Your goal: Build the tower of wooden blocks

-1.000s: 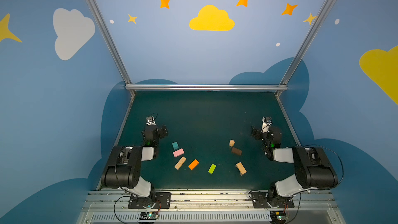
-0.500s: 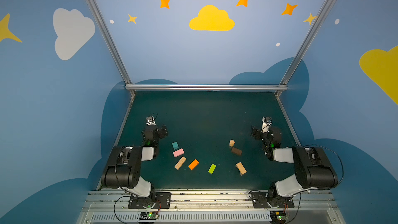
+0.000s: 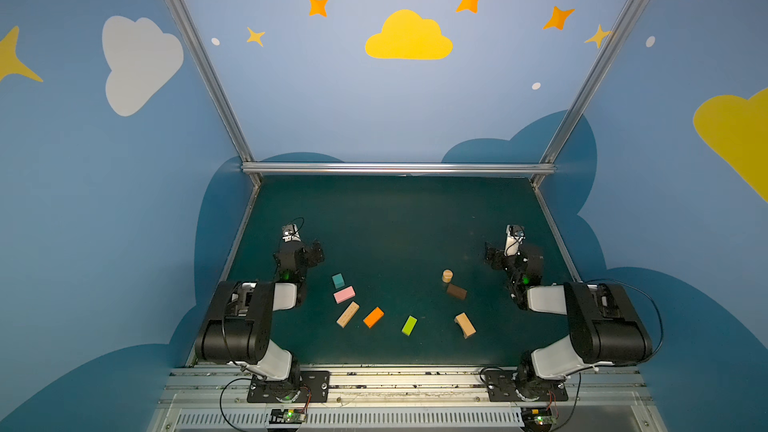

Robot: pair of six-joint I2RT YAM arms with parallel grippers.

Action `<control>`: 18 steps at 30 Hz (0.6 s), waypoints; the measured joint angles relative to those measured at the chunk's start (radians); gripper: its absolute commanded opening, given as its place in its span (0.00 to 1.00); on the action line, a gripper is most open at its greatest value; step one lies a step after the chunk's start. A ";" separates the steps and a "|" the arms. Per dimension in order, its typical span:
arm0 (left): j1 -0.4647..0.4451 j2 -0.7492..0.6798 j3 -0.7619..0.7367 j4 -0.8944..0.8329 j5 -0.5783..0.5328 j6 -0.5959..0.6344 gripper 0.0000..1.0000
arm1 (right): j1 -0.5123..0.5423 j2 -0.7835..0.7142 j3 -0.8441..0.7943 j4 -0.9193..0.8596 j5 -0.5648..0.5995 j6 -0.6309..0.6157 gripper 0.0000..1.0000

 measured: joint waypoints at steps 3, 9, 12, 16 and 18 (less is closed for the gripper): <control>0.000 0.000 0.000 0.000 0.000 0.000 1.00 | 0.000 0.000 0.000 0.000 0.000 0.000 0.97; 0.000 0.000 0.000 0.000 0.000 0.000 0.95 | 0.000 0.000 0.000 0.000 0.000 0.000 0.95; 0.000 -0.007 0.004 -0.018 -0.002 0.000 0.91 | 0.000 -0.002 0.001 -0.003 0.012 0.003 0.94; 0.000 -0.085 0.108 -0.219 -0.007 -0.001 0.85 | 0.003 -0.061 0.069 -0.174 0.053 0.019 0.92; 0.000 -0.140 0.158 -0.272 -0.004 -0.002 0.85 | 0.004 -0.113 0.124 -0.258 0.069 0.022 0.92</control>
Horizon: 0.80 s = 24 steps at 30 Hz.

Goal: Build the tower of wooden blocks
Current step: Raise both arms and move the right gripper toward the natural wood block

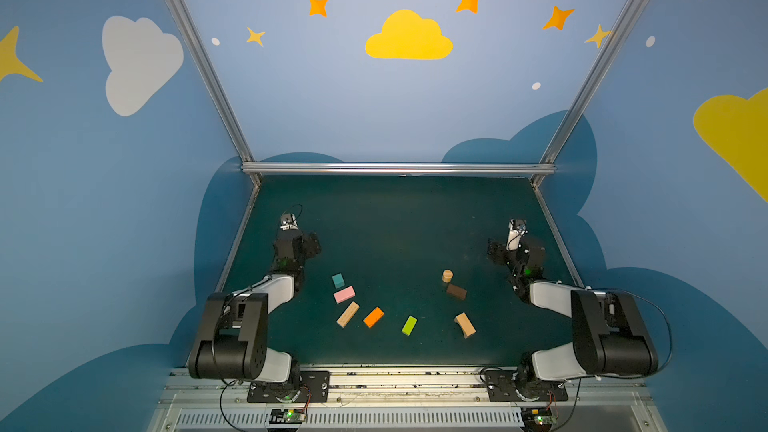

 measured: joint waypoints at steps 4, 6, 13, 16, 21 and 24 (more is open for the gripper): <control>-0.007 -0.117 0.022 -0.073 0.015 -0.006 0.87 | 0.014 -0.125 0.073 -0.125 0.030 0.001 0.92; -0.015 -0.162 0.022 -0.121 0.035 -0.006 0.87 | 0.027 -0.175 0.098 -0.201 0.055 0.009 0.91; -0.091 -0.294 0.045 -0.290 0.139 -0.015 0.87 | 0.129 -0.346 0.173 -0.549 0.212 0.096 0.83; -0.118 -0.347 0.057 -0.336 0.175 -0.037 0.87 | 0.193 -0.434 0.187 -0.684 0.267 0.165 0.80; -0.154 -0.444 0.058 -0.399 0.247 -0.081 0.87 | 0.339 -0.530 0.224 -0.905 0.368 0.313 0.79; -0.180 -0.525 0.040 -0.425 0.277 -0.099 0.88 | 0.478 -0.548 0.241 -1.035 0.437 0.410 0.79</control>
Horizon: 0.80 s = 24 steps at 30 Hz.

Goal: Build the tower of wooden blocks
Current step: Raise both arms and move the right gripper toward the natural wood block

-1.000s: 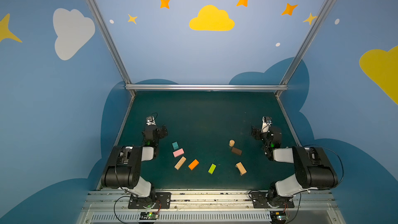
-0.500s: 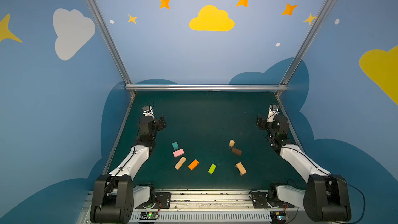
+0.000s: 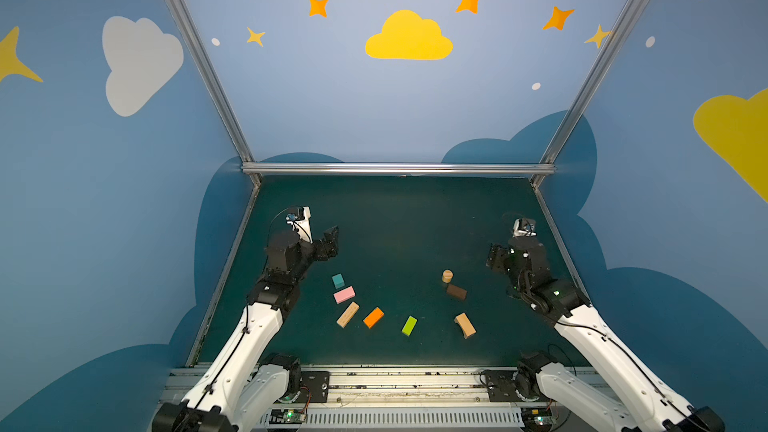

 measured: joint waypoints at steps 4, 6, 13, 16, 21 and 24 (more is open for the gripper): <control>-0.022 -0.099 -0.028 -0.034 0.016 -0.015 0.88 | 0.154 0.007 0.016 -0.145 0.071 0.137 0.79; -0.026 -0.146 -0.042 -0.060 0.016 -0.018 0.89 | 0.230 0.027 0.034 -0.219 0.103 0.226 0.79; -0.039 -0.240 -0.063 -0.116 0.013 -0.022 0.89 | 0.472 0.150 0.080 -0.423 0.179 0.571 0.79; -0.045 -0.248 -0.064 -0.125 0.013 -0.023 0.89 | 0.536 0.227 0.091 -0.470 0.179 0.677 0.79; -0.058 -0.243 -0.064 -0.143 0.014 -0.023 0.89 | 0.566 0.293 0.091 -0.459 0.077 0.688 0.79; -0.069 -0.243 -0.064 -0.158 0.013 -0.022 0.89 | 0.566 0.270 0.072 -0.438 -0.006 0.642 0.79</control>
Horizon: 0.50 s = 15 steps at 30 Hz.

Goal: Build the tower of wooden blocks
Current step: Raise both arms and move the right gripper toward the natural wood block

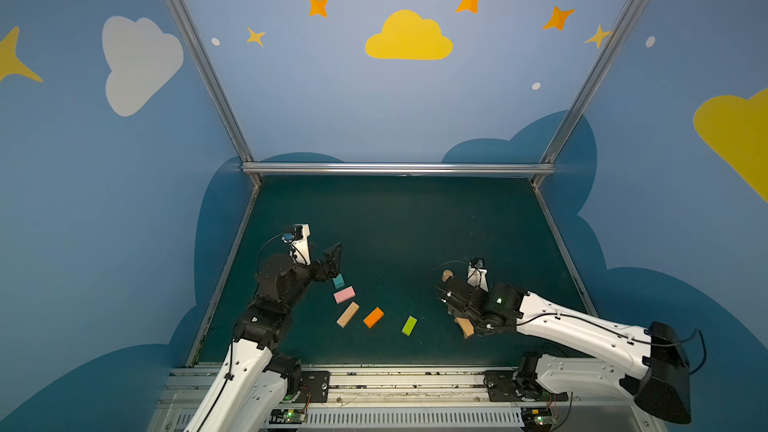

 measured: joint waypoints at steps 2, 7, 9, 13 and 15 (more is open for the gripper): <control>-0.006 -0.001 0.000 -0.006 0.000 0.002 0.89 | -0.002 -0.046 -0.035 0.008 -0.053 -0.032 0.76; -0.019 -0.014 0.000 -0.014 -0.001 0.002 0.89 | -0.015 -0.214 -0.129 0.019 -0.171 -0.118 0.71; -0.023 -0.021 0.000 -0.014 -0.002 0.002 0.89 | -0.027 -0.251 -0.153 0.018 -0.208 -0.148 0.71; -0.034 -0.034 -0.001 -0.013 -0.002 0.002 0.89 | -0.048 -0.256 -0.172 0.014 -0.276 -0.210 0.71; -0.037 -0.039 -0.003 -0.014 -0.002 0.002 0.89 | -0.056 -0.240 -0.171 0.015 -0.303 -0.241 0.70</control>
